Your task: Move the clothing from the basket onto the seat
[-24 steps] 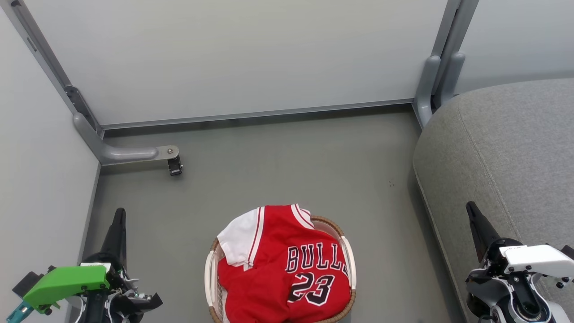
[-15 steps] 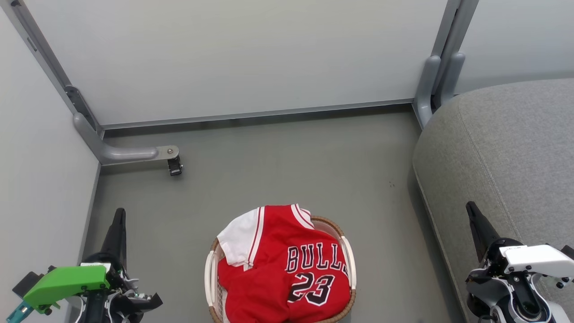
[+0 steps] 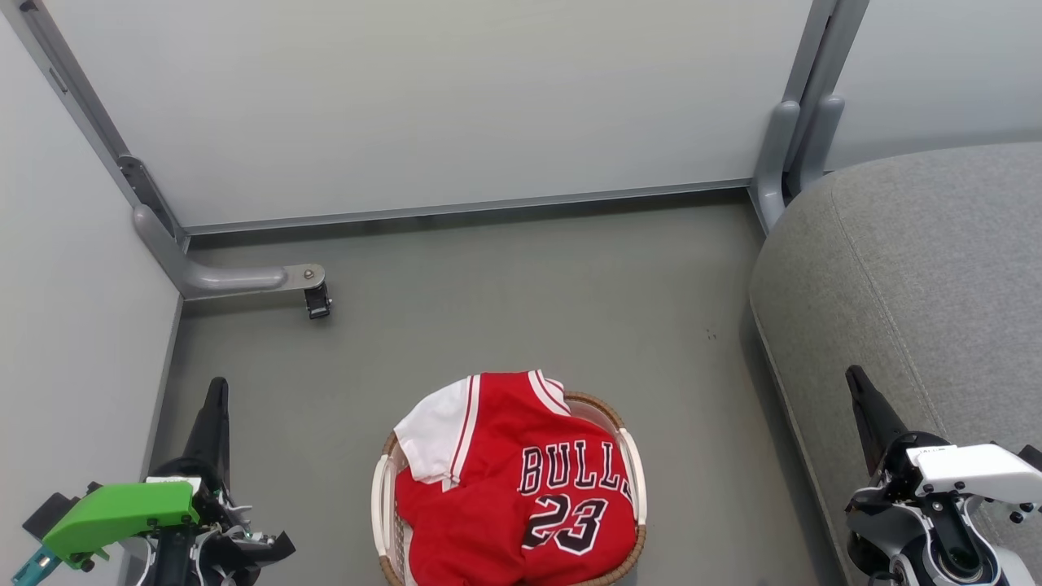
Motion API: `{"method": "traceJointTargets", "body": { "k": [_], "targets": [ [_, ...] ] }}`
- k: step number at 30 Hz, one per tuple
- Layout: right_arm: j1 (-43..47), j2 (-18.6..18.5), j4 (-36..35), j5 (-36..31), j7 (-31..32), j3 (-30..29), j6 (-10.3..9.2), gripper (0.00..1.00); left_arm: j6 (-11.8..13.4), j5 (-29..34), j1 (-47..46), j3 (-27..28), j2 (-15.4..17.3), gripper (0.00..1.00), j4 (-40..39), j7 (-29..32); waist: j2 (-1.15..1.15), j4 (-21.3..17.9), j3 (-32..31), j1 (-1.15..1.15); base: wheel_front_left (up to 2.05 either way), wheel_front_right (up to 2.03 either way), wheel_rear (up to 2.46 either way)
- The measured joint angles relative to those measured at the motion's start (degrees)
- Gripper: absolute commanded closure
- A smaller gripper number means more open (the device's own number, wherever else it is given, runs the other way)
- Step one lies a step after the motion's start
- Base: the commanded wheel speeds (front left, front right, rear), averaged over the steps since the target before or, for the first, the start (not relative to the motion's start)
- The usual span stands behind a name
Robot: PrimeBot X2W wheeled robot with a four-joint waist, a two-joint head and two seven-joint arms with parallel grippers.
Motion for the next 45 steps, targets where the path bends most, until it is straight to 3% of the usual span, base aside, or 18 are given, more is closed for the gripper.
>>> {"method": "traceJointTargets", "body": {
  "k": [41,42,45],
  "targets": [
    [0.0,0.0,0.0,0.0,0.0,0.0,0.00,1.00,0.0,0.0,0.0,0.0,0.0,1.00,0.0,0.0,0.00,0.0,0.0,0.00,0.00,0.00,0.00],
    [0.1,0.1,0.2,0.0,0.0,0.0,0.01,0.00,0.0,0.0,0.1,0.0,0.0,0.00,0.2,0.0,0.00,0.0,0.0,0.00,0.00,0.00,0.00],
    [1.4,0.6,1.8,0.0,0.0,0.1,-0.03,0.00,0.0,0.0,1.4,-0.2,-0.3,0.00,1.9,-0.1,0.00,0.0,0.0,0.00,0.00,0.00,0.00]
  ]
}}
